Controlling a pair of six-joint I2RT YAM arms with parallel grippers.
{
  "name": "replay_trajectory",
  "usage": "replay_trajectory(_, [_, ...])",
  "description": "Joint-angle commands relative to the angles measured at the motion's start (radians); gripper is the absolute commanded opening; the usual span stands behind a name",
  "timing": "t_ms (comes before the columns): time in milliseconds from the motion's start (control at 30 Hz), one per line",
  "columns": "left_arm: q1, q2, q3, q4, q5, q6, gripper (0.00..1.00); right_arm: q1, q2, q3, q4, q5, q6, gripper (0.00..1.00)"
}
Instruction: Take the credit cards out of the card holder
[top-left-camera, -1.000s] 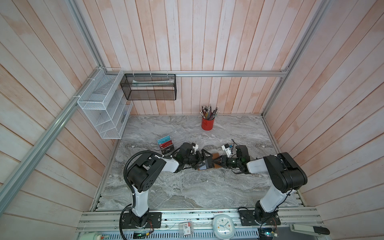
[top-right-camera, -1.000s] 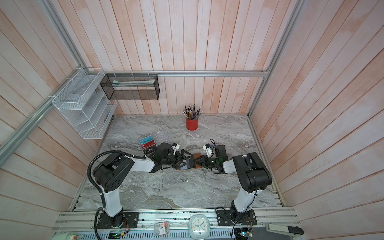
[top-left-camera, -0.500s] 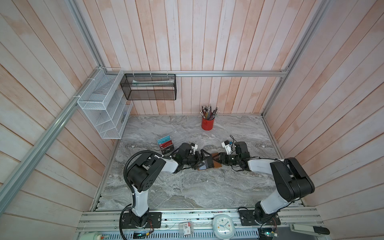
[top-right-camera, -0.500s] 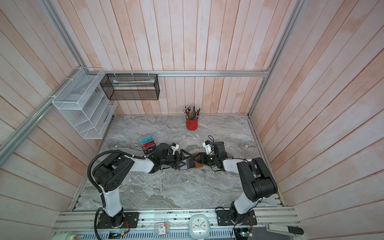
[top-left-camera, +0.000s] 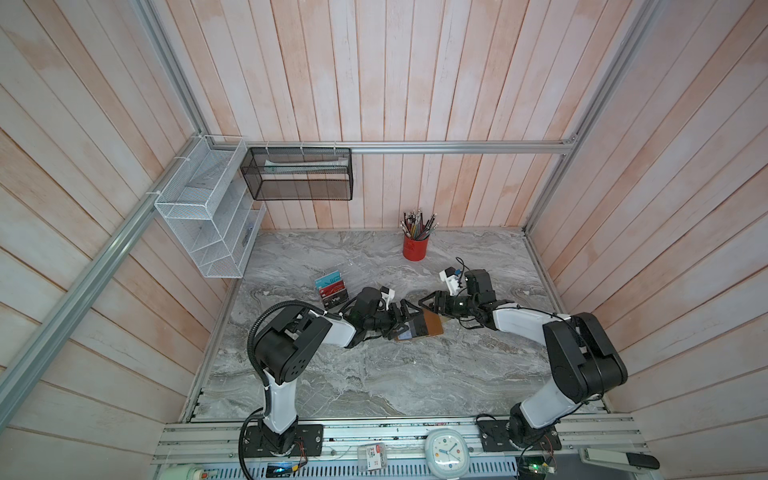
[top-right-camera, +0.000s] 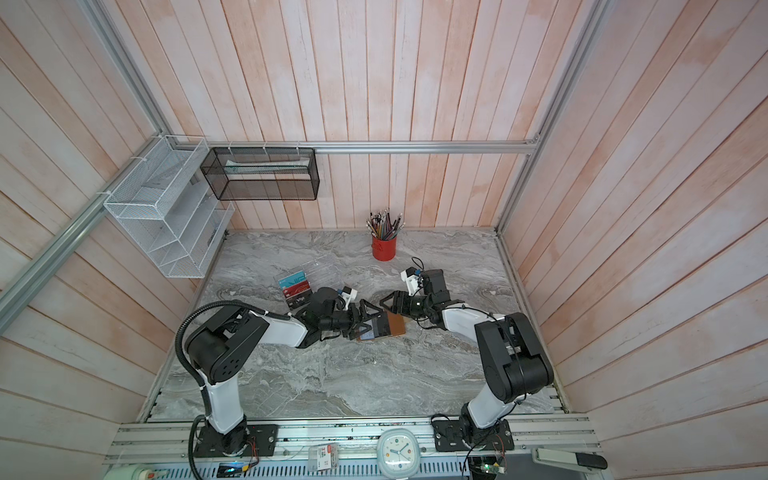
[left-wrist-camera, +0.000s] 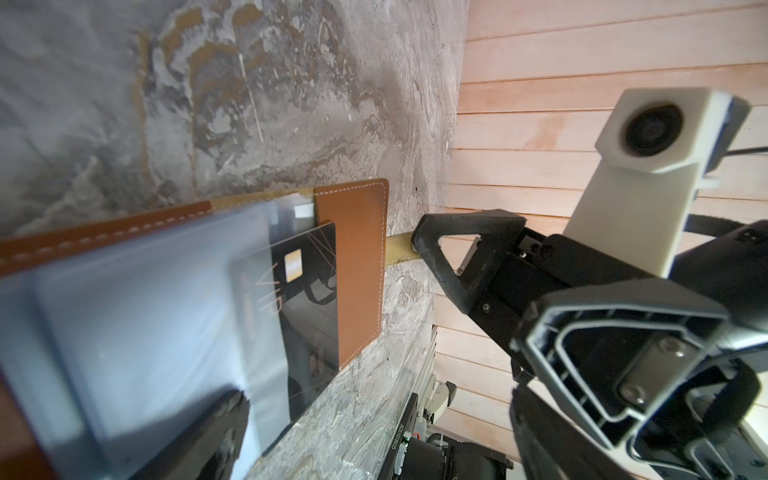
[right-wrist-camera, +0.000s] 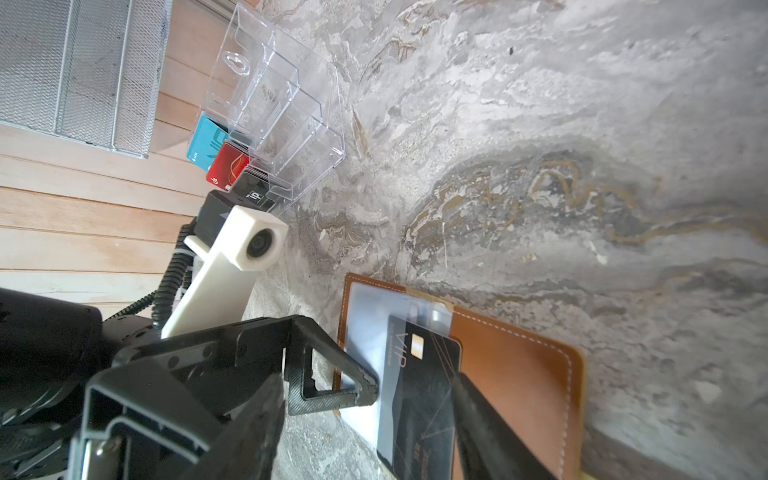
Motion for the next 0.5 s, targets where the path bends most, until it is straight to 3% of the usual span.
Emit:
replay_trajectory(0, [0.008, 0.022, -0.034, -0.062, -0.014, -0.002, 1.0, 0.027, 0.011, -0.005, -0.02, 0.062, 0.06, 0.64])
replay_trajectory(233, [0.008, 0.028, -0.035, -0.05, -0.012, -0.006, 1.0, 0.034, -0.092, -0.22, 0.19, 0.038, 0.187, 0.58])
replay_trajectory(467, [0.008, 0.035, -0.044, -0.029, -0.011, -0.018, 1.0, 0.07, -0.097, -0.306, 0.298, 0.023, 0.259, 0.54])
